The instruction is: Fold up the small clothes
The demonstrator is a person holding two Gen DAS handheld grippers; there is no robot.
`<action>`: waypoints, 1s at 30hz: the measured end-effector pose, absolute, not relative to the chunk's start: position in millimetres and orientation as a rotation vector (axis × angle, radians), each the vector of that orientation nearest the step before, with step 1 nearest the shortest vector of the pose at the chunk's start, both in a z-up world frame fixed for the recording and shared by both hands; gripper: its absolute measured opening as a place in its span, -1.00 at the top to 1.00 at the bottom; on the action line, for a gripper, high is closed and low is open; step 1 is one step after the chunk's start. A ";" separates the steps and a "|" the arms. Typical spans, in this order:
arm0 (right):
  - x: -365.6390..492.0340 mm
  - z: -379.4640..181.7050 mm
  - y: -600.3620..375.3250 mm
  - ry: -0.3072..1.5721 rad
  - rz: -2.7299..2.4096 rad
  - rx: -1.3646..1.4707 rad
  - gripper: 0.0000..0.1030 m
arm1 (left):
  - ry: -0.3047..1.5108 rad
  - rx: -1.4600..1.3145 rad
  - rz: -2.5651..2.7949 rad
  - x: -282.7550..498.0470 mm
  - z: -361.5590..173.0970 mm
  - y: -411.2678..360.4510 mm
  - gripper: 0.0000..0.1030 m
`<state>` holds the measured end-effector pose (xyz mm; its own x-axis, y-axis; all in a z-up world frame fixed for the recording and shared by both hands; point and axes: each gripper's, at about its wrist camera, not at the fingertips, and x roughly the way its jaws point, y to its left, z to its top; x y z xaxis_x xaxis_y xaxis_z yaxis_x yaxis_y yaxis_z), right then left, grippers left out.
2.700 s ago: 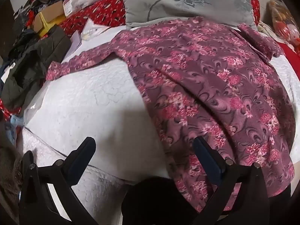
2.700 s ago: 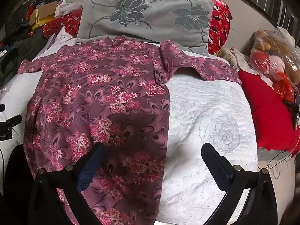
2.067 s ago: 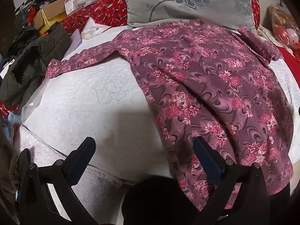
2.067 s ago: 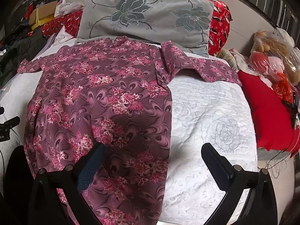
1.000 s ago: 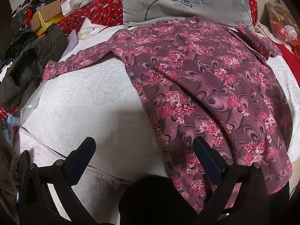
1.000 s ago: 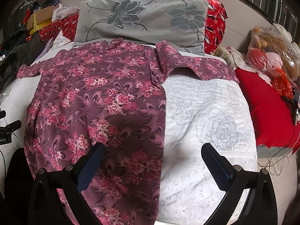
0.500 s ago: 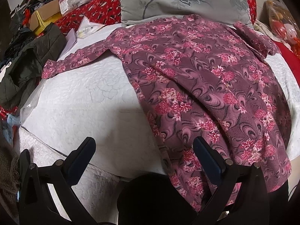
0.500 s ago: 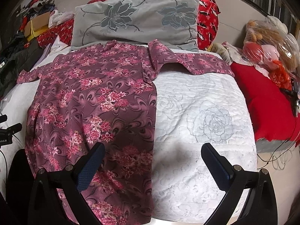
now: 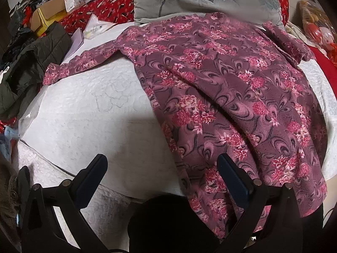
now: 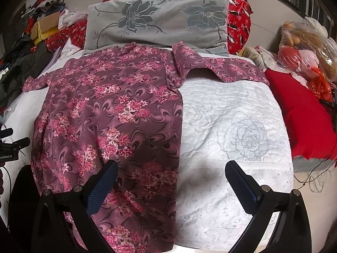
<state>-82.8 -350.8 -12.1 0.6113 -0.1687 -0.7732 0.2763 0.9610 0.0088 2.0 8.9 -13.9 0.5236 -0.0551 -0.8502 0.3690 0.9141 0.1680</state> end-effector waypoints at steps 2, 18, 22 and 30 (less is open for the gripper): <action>-82.3 -13.8 -351.1 0.882 -0.255 0.136 -0.97 | 0.999 0.346 -0.262 3.5 -15.6 9.2 -1.00; -87.2 -59.6 -377.4 0.994 -0.248 0.252 -0.78 | 1.273 0.187 -0.314 33.6 -50.8 26.4 -1.00; -84.3 -85.4 -367.1 1.074 -0.191 0.266 -0.51 | 1.345 0.258 -0.400 18.3 -72.3 -3.4 -0.78; -91.2 -79.5 -334.6 1.020 -0.162 0.048 0.93 | 1.411 0.131 -0.467 17.0 -56.2 -3.2 0.91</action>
